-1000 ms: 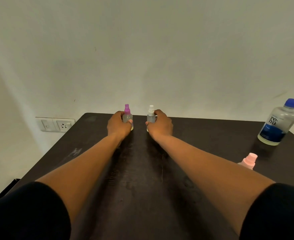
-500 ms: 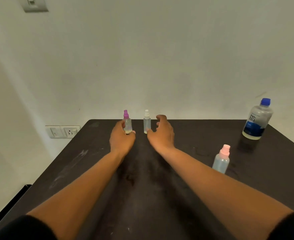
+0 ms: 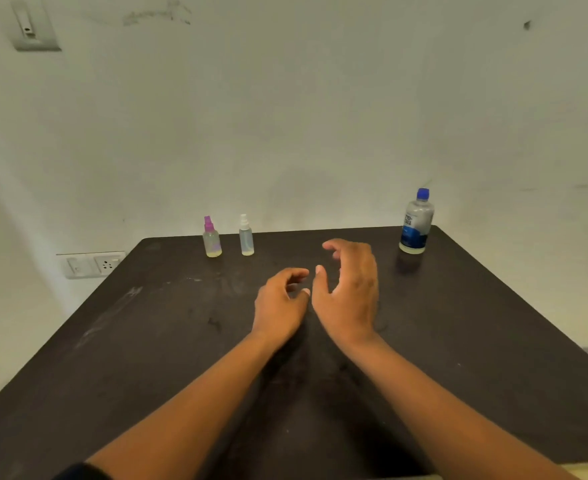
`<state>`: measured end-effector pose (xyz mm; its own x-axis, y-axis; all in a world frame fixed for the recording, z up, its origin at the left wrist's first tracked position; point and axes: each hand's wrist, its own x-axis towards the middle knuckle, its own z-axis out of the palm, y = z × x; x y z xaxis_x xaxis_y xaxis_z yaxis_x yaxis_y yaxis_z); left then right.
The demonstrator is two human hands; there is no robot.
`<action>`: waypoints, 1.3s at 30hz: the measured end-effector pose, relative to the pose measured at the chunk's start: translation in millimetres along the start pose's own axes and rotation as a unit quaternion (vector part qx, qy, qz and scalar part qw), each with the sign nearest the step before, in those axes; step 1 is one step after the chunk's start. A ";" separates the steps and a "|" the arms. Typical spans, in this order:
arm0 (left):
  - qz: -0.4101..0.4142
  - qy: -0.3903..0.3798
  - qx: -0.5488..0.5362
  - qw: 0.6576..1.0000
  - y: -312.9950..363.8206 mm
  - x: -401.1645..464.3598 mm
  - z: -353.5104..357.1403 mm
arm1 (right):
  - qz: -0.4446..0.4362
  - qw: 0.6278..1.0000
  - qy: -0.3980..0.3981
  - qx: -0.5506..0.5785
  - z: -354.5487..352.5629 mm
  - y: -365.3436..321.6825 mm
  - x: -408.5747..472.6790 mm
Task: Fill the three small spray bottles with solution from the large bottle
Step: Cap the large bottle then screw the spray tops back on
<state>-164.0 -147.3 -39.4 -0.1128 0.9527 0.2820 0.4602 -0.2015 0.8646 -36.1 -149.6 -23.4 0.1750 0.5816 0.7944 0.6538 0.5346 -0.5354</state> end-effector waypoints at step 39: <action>-0.025 -0.192 0.521 0.831 -47.2 103.2 -42.7 | 0.248 0.937 -0.241 0.044 133.2 86.4 84.4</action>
<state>-235.0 -49.2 -33.3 0.0421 0.9966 -0.0705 0.9989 -0.0433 -0.0154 -62.9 27.3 -40.8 0.0737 0.9701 0.2311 0.5140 0.1616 -0.8424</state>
